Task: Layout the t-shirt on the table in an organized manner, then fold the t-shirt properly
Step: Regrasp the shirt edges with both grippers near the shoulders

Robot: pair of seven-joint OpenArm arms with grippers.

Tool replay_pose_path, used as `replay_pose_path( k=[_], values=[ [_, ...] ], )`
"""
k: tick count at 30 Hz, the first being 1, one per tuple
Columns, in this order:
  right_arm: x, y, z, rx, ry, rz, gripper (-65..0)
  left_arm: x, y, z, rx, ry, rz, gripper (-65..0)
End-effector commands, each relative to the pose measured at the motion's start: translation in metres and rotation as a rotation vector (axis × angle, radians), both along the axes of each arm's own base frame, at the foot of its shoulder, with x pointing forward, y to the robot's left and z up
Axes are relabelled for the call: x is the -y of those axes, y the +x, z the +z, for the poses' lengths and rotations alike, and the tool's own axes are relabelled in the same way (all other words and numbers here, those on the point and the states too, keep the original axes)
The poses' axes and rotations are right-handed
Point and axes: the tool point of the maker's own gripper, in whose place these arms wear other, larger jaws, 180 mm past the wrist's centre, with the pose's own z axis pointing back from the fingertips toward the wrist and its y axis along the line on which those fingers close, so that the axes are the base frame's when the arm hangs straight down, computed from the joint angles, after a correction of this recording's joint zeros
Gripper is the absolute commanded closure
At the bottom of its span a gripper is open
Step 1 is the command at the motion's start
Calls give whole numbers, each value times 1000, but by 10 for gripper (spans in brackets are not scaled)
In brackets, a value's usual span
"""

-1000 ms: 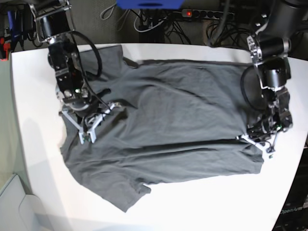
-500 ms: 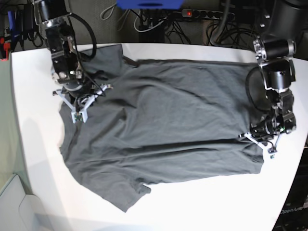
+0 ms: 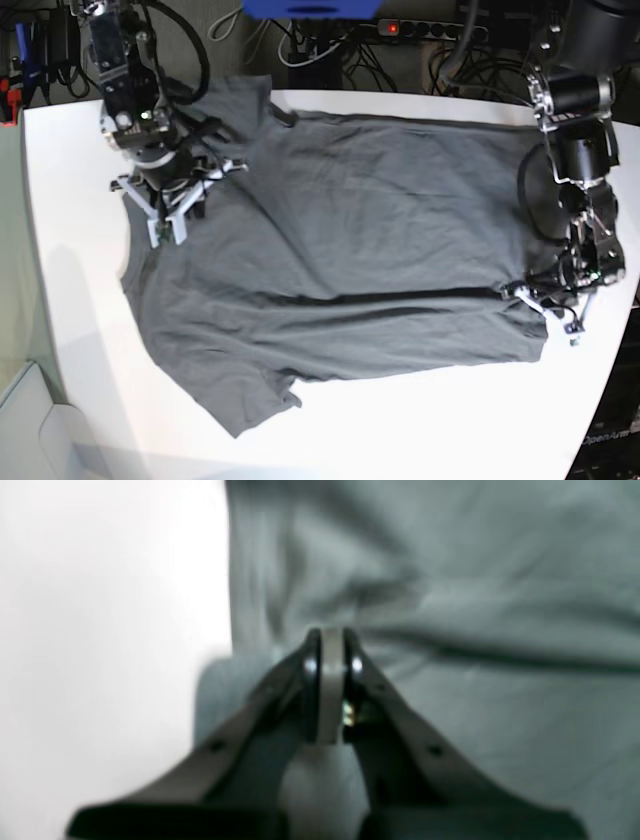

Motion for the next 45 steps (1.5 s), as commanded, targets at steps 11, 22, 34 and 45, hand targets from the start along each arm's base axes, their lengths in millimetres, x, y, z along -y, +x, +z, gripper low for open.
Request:
replay_pose_path(
  k=[11, 22, 34, 45],
  values=[
    [8, 29, 14, 56, -19, -13, 0, 14, 57, 45, 216, -45, 19, -4],
    [13, 23, 8, 38, -33, -12, 0, 11, 78, 5, 215, -118, 107, -4],
    [38, 32, 18, 67, -36, -85, 0, -11, 69, -2, 225, -30, 97, -5],
    [41, 1, -67, -162, -46, -115, 0, -11, 68, -3, 220, -32, 99, -5]
  ],
)
